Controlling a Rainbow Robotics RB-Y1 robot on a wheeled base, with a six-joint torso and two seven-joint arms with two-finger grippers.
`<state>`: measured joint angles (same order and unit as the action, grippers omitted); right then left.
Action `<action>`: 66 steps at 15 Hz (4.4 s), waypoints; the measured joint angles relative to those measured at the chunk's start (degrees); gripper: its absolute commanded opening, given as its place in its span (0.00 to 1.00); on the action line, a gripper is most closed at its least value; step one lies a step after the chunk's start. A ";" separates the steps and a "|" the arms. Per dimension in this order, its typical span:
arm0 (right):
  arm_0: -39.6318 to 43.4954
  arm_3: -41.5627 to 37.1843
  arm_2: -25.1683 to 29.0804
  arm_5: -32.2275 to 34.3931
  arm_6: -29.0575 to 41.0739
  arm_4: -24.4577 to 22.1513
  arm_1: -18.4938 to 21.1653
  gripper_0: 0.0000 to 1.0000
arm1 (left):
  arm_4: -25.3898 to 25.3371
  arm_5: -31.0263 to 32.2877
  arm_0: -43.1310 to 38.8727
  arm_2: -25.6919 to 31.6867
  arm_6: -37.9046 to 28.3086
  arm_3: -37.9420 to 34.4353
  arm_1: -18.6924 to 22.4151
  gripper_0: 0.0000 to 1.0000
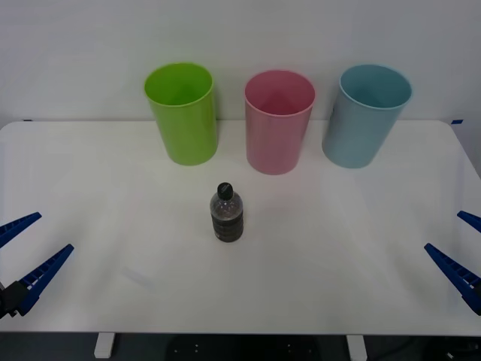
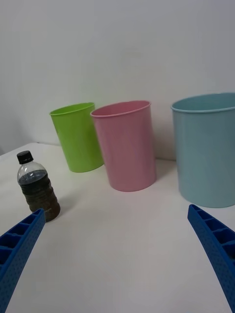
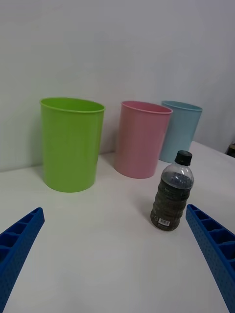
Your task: Grasp the object on the table and drop it into the matching bin: aluminum can to the light blue bin, PET bottle to the pink bin.
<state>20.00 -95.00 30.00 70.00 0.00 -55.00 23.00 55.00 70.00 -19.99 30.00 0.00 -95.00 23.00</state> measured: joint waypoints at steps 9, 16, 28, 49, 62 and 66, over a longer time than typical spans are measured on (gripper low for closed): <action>-0.05 0.09 -2.77 -1.27 -0.14 -0.31 0.49 1.00 | 0.00 0.00 0.00 0.00 0.00 0.00 0.00 1.00; -1.27 0.14 -10.39 -3.31 -3.45 -1.41 0.55 1.00 | 0.00 0.00 0.00 0.00 0.00 0.00 0.00 1.00; -13.39 12.01 -27.71 -9.94 -16.84 -3.01 0.54 1.00 | 0.00 0.00 -0.01 0.00 0.00 0.00 0.00 1.00; -28.90 23.44 -45.56 -31.69 -22.58 -10.20 -12.22 1.00 | 0.00 0.00 -0.01 0.00 0.00 0.00 0.00 1.00; -37.93 34.88 -45.82 -33.44 -24.19 -11.75 -17.25 1.00 | 0.00 0.00 0.00 0.00 0.00 0.00 0.00 1.00; -37.93 34.89 -45.82 -33.81 -24.67 -11.70 -17.24 0.00 | 0.00 0.00 0.00 0.00 0.00 0.00 0.00 1.00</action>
<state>-17.93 -60.11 -15.82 36.19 -24.67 -66.70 5.75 55.00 70.00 -20.00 30.00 0.00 -95.00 23.00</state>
